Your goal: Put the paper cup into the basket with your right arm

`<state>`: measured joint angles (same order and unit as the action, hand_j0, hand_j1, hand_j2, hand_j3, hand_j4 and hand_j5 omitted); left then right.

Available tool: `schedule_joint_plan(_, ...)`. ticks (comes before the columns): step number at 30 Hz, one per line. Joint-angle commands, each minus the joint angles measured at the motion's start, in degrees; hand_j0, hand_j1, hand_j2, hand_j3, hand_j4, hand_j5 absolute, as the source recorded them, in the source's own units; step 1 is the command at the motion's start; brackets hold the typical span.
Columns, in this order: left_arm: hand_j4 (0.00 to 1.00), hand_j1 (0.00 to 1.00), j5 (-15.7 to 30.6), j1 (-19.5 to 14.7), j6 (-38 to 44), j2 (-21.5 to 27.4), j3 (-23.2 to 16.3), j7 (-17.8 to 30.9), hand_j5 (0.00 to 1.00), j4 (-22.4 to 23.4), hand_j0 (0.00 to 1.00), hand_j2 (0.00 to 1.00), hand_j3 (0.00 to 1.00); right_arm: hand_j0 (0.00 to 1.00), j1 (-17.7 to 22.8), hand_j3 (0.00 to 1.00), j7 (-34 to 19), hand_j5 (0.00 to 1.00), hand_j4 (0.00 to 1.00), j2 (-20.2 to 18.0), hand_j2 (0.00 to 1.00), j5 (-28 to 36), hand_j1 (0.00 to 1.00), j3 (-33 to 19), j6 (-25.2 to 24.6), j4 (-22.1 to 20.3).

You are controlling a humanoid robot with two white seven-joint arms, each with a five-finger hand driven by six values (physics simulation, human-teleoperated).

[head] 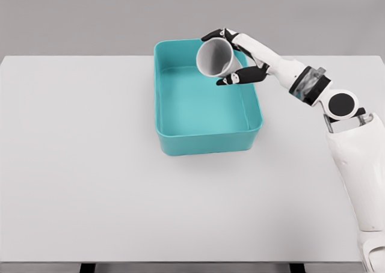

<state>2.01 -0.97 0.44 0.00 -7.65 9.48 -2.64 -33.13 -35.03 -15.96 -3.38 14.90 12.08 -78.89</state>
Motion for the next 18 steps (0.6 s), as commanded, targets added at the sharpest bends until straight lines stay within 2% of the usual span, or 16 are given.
schedule_joint_plan(1,1.00,1.00,0.01,0.00,0.00,0.00,0.00,0.01,1.00,0.00,1.00,1.00,1.00,0.61,0.00,0.61,0.03,0.61,0.61,-0.03,0.61,0.13,0.61,0.22,-0.04,-0.04)
schedule_joint_plan(2,1.00,1.00,0.01,0.00,0.00,0.00,0.00,0.01,1.00,0.00,1.00,1.00,1.00,0.61,0.00,0.61,0.03,0.61,0.61,-0.03,0.61,0.13,0.61,0.22,-0.04,-0.04)
schedule_joint_plan(3,1.00,1.00,0.01,0.00,0.00,0.00,-0.09,0.01,1.00,0.00,1.00,1.00,1.00,0.60,-0.26,0.60,0.03,0.60,0.60,-0.38,0.60,-4.74,0.60,1.79,-1.34,-0.21)
schedule_joint_plan(6,1.00,1.00,0.01,0.00,0.00,0.00,-0.09,0.01,1.00,0.00,1.00,1.00,1.00,0.60,-0.35,0.60,0.03,0.60,0.60,-0.39,0.60,-5.50,0.60,2.33,-1.44,-0.22)
schedule_joint_plan(7,1.00,1.00,0.01,0.00,0.00,0.00,-0.09,0.01,1.00,0.00,1.00,1.00,1.00,0.60,-0.61,0.60,0.03,0.60,0.60,-0.56,0.60,-8.02,0.60,3.46,-2.92,-0.22)
schedule_joint_plan(18,1.00,1.00,0.01,0.00,0.00,0.00,0.00,0.01,1.00,0.00,1.00,1.00,1.00,0.61,-4.31,0.61,0.03,0.61,0.61,-1.70,0.61,-13.76,0.61,10.94,-8.21,-0.22)
